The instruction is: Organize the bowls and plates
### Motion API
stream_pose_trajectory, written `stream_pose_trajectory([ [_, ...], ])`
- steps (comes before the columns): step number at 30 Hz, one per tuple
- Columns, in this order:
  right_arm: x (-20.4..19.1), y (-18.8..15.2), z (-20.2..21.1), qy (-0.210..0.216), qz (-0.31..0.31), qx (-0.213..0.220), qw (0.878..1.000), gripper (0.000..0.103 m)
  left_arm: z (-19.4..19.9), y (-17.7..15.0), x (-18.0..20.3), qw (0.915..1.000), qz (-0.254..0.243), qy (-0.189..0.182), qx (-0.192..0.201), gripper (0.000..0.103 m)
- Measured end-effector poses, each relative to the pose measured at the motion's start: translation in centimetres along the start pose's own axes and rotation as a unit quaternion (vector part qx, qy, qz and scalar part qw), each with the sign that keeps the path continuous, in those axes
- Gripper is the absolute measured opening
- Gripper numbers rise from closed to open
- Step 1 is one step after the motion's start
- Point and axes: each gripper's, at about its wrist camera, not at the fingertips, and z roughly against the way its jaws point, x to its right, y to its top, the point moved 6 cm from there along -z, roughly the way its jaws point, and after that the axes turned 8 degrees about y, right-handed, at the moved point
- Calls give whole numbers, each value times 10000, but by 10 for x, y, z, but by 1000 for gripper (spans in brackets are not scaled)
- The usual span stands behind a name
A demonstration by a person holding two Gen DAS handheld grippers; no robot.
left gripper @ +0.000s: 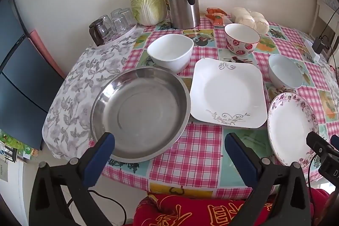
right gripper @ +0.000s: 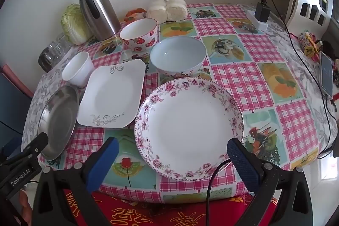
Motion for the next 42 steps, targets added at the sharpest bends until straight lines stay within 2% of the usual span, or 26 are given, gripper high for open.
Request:
stream_pose_trajectory([
  [9,-2,1,-4,-14,-75,-78,9999,103,-2,-2,2,10000,-8,-36,-65,103],
  [17,3,0,1,-45,-86,87,9999,103,-4,-1,2,9999,-12,-76,-69,103],
  [42,5,3,5,8,-178,197,9996,103,-1,0,5,9999,-43,-124,-41,103],
])
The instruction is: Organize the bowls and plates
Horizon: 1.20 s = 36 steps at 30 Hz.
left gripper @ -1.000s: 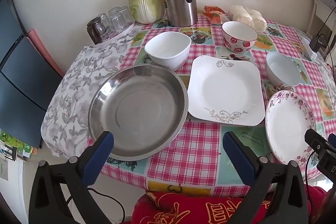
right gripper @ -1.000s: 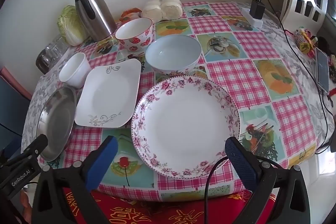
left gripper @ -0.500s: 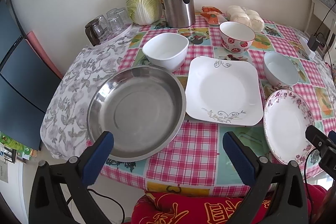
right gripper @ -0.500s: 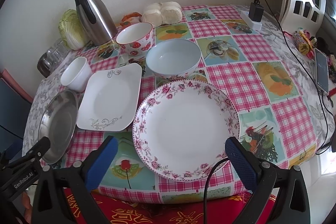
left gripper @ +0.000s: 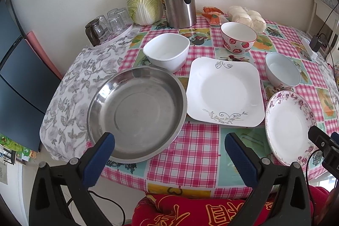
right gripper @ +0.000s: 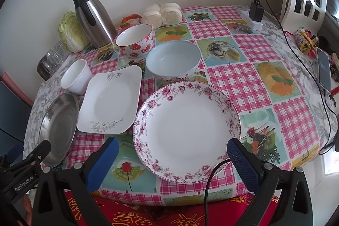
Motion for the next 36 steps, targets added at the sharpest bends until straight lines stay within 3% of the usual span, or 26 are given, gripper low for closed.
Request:
stream_pose_trajectory([
  [36,1,-1,-4,-11,-31,-58,10000,103,0,0,0,10000,-1,-11,-10,103],
])
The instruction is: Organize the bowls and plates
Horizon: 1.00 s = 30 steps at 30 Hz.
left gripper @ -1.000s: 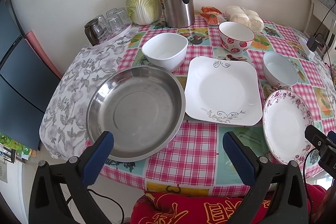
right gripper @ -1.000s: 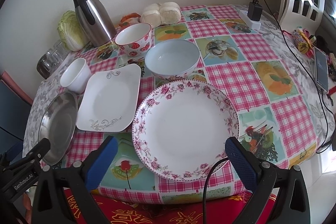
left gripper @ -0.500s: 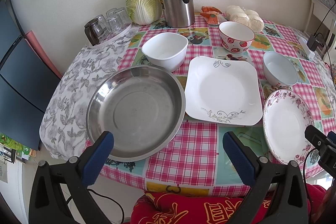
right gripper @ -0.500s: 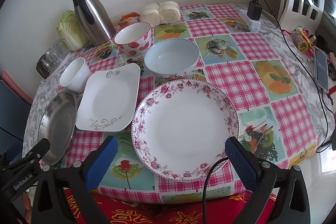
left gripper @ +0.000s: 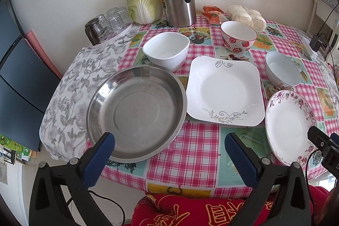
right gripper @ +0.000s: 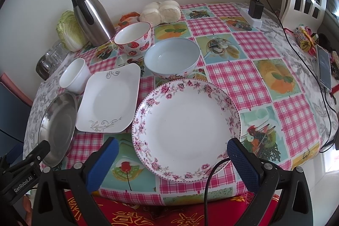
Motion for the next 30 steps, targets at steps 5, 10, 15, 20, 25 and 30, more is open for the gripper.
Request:
stream_pose_trajectory([
  [5,0,0,0,-3,2,1,10000,103,0,0,1,10000,8,-2,4,103],
  [10,0,0,-1,-20,10,-11,10000,103,0,-2,1,10000,24,-37,-4,103],
  [15,0,-1,-1,-36,11,-16,10000,103,0,-2,0,9999,82,-94,-42,103],
  [20,-5,4,4,-17,96,99,9999,103,3,8,-5,9993,178,-333,9,103],
  [25,-25,23,14,67,359,331,9988,103,12,38,-11,9982,371,-375,277,103],
  [30,-43,44,20,279,353,485,9978,103,17,70,-26,9950,748,-246,618,103],
])
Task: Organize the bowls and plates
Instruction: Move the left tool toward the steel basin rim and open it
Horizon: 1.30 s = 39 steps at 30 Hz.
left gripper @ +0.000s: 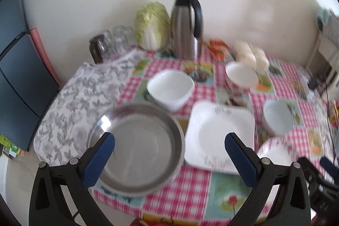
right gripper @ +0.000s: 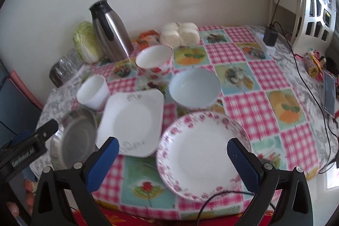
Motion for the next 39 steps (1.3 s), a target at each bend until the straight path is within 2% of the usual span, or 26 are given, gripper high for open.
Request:
stream_pose_trajectory([
  [7,-25,22,-11,34,190,160,9997,103,-11,29,-22,9973,647,185,302,103],
  [11,-34,30,-26,22,283,172,9994,103,-26,33,-38,9933,1013,495,268,103],
  [15,-40,39,-47,25,218,82,9997,103,-44,31,-48,9906,1050,874,105,103],
  [19,-47,45,-69,94,209,7,9997,103,-60,29,-57,9872,1200,1048,12,103],
  [22,-51,45,-88,78,237,-124,9996,103,-70,27,-59,9860,1252,1101,91,103],
  [26,-56,34,-111,157,295,-371,9988,103,-86,20,-57,9897,1049,967,-132,103],
  [29,-61,21,-124,169,436,-678,9966,103,-96,14,-64,9899,1071,865,-340,103],
  [37,-78,-8,-144,450,505,-1185,9907,103,-124,-20,-113,9820,1434,880,-856,103],
  [39,-86,-13,-147,580,503,-1265,9890,103,-130,-28,-125,9795,1598,773,-953,103],
])
